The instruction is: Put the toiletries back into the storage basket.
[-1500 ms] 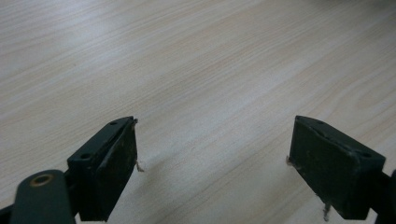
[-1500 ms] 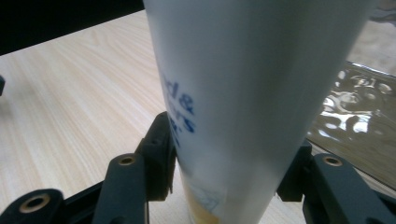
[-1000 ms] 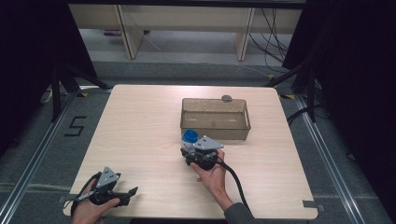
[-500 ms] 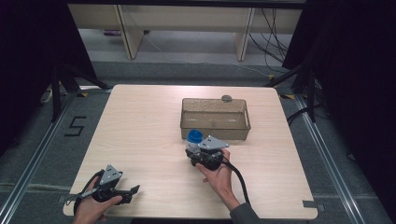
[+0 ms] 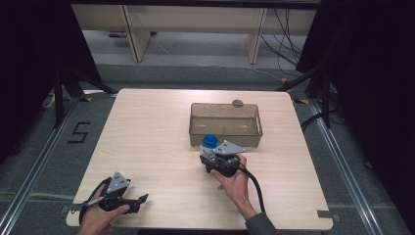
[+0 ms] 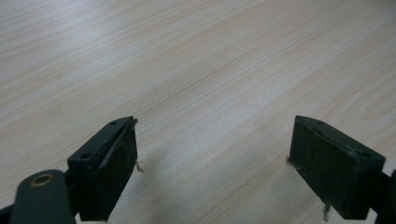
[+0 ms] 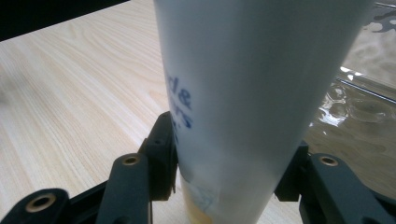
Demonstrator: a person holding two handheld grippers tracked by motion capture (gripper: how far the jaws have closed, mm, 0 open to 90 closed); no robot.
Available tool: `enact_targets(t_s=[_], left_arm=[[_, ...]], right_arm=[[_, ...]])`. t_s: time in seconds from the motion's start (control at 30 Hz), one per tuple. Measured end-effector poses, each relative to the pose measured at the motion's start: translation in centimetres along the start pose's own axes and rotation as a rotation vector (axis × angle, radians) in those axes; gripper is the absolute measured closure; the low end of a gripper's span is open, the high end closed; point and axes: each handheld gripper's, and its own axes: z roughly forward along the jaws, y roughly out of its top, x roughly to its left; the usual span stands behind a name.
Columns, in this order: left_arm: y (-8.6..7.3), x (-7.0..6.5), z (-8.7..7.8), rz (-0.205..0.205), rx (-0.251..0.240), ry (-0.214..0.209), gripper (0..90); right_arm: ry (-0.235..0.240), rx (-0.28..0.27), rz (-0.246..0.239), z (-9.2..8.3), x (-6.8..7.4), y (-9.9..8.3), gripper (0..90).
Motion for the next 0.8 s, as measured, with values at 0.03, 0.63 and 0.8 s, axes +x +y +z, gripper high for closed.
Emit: enact_targets(t_s=[0.03, 0.63, 0.8], left_arm=[[0.0, 0.0, 0.1, -0.001, -0.008, 0.004, 14.8], [-0.2, -0.1, -0.2, -0.001, -0.002, 0.0, 14.8], [-0.2, -0.1, -0.2, -0.005, -0.007, 0.002, 14.8]], right_arm=[[0.002, -0.009, -0.019, 0.0, -0.2, 0.0, 53.3], [0.019, -0.017, 0.009, -0.6, -0.9, 0.9, 53.7], [0.023, -0.014, -0.017, -1.1, -1.1, 1.5, 53.7]])
